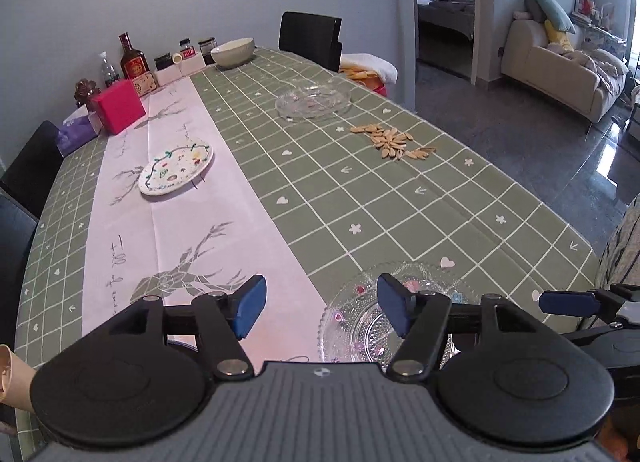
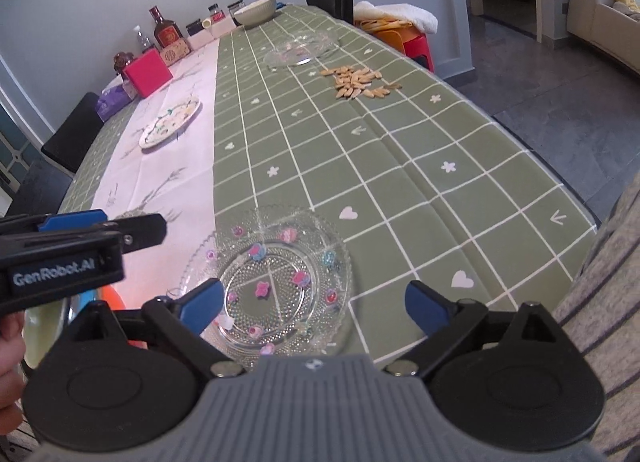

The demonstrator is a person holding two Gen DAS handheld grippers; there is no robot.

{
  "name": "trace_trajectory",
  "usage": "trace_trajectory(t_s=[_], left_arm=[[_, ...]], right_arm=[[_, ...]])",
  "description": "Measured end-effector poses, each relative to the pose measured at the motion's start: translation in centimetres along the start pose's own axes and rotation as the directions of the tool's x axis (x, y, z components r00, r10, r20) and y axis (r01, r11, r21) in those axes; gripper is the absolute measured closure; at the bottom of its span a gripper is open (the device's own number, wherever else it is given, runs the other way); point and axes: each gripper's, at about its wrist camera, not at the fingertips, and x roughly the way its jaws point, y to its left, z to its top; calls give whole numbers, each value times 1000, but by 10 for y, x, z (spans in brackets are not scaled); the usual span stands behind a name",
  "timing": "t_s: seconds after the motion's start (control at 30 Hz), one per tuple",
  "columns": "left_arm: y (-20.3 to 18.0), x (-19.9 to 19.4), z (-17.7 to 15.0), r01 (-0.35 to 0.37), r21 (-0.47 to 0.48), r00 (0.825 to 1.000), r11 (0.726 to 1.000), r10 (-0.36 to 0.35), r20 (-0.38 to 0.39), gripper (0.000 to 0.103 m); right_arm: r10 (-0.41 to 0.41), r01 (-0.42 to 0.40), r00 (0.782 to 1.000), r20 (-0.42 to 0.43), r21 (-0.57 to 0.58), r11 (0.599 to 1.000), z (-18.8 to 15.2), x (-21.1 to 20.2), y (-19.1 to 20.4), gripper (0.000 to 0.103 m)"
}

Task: Organize plates and bowls
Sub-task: 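Withdraw both grippers and move toward the second glass plate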

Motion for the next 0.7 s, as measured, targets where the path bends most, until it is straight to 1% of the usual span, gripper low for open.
trace_trajectory(t_s=[0.1,0.17,0.23,0.33,0.4,0.5,0.57,0.63,0.7], left_arm=[[6,-17,14,3,-41,999,999,-1,38,28],[12,-32,27,-38,-100,996,994,46,81,29],[19,-49,41,-60,-147,987,987,80,137,29],[24,-67,64,-97,-188,980,977,126,153,29],[26,-76,78,-101,-210,978,973,136,160,29],[24,-86,95,-86,-229,975,970,129,179,29],[21,-91,104,-79,-228,973,970,125,194,29],[15,-97,113,-58,-191,971,980,100,218,29],[8,-99,125,-64,-165,969,984,102,227,28]], right_arm=[[27,-28,999,26,3,1000,10,-15,-3,6],[48,-48,997,64,1,999,23,-28,-6,6],[49,-48,994,103,-8,999,39,-43,-9,6],[78,-80,986,145,3,997,64,-65,-16,6],[104,-104,980,170,-10,995,81,-78,-17,6],[94,-79,969,230,-73,994,104,-92,-13,6],[87,-67,962,258,-86,994,124,-97,-13,6],[117,-97,956,269,-88,991,145,-100,-13,6],[139,-120,947,290,-81,989,167,-104,-12,6]])
